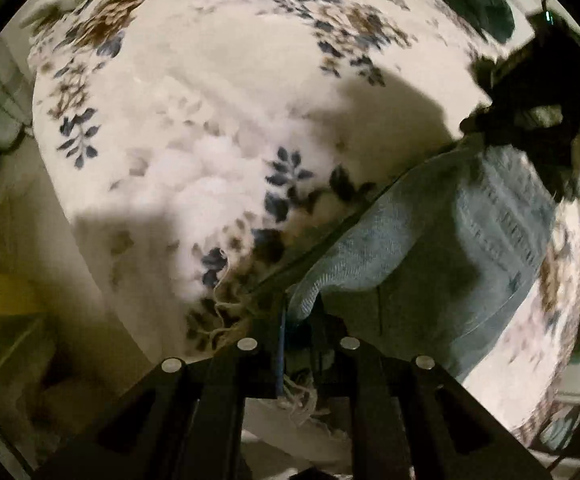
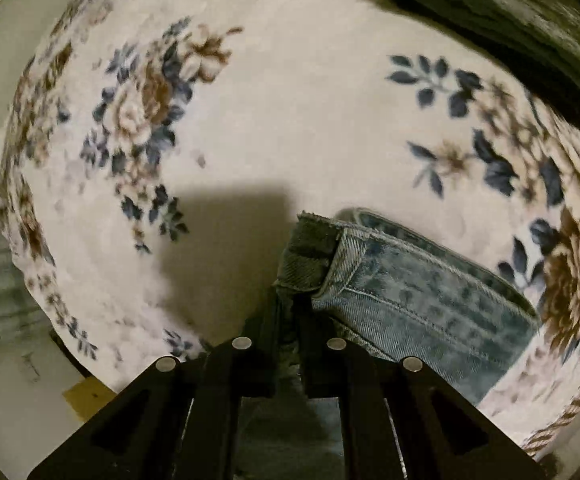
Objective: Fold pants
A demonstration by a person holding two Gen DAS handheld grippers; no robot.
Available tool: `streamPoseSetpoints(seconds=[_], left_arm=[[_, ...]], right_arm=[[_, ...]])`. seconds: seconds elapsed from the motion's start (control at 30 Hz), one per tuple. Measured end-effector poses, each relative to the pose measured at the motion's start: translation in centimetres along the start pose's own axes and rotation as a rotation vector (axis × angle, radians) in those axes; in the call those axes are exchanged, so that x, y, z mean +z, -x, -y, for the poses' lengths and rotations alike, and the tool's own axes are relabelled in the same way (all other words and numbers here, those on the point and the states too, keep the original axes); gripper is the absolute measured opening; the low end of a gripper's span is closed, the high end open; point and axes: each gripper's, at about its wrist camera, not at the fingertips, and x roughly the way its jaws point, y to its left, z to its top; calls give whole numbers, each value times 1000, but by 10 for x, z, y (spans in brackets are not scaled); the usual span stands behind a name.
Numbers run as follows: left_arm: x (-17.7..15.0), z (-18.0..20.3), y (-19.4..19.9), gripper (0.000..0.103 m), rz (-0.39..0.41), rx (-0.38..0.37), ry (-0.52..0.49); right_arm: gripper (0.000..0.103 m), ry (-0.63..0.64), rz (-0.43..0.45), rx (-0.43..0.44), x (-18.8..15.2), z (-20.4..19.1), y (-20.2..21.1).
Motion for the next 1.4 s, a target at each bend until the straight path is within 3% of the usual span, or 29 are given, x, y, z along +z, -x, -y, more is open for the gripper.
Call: streamPoseSetpoints(seconds=[0.07, 0.1, 0.13, 0.17, 0.23, 0.3, 0.43, 0.57, 0.67, 0.77, 0.8, 0.87, 0.93, 1.0, 1.13, 1.2, 1.33, 1.4], left_arm=[[-3, -8, 7, 14, 7, -34, 67], [-6, -13, 13, 22, 12, -23, 102], [-10, -16, 17, 37, 18, -17, 129], [-14, -19, 22, 46, 23, -17, 160], [-25, -24, 31, 77, 26, -18, 227], [-40, -23, 38, 78, 26, -18, 284], [-72, -7, 33, 78, -18, -13, 370], [-108, 9, 10, 78, -88, -36, 513], [-123, 20, -10, 78, -99, 25, 542], [-139, 13, -37, 78, -166, 98, 575], [-147, 5, -45, 81, -185, 93, 606], [-156, -7, -47, 81, -165, 37, 664], [-155, -8, -37, 81, -153, 52, 665], [-151, -1, -16, 80, -117, 74, 653], [-158, 22, 29, 80, -17, -20, 752], [-167, 37, 34, 80, 3, -136, 865], [-176, 71, 0, 80, -22, -345, 1050], [-181, 84, -25, 80, -24, -410, 1158]], right_arm=[[24, 12, -20, 37, 2, -1, -2], [37, 24, -40, 70, 1, -1, -2], [51, 36, -64, 113, 0, -1, -1], [57, 43, -79, 153, -3, 2, 4], [94, 55, -81, 194, -11, 11, 15], [102, 78, -60, 203, -22, 25, 29], [102, 96, -50, 223, -46, 69, 49], [102, 75, -97, 227, -59, 118, 47], [102, 69, -138, 248, -62, 142, 33], [102, 95, -187, 281, -60, 153, 7], [98, 110, -198, 285, -58, 156, -1], [72, 142, -156, 226, -47, 164, -14], [68, 103, -104, 207, -31, 178, -17], [68, 42, -116, 256, -22, 191, -22], [71, 142, -181, 346, -38, 184, -19], [80, 165, -219, 387, -49, 186, -21], [81, 165, -256, 450, -57, 197, -28], [82, 172, -253, 463, -56, 196, -31]])
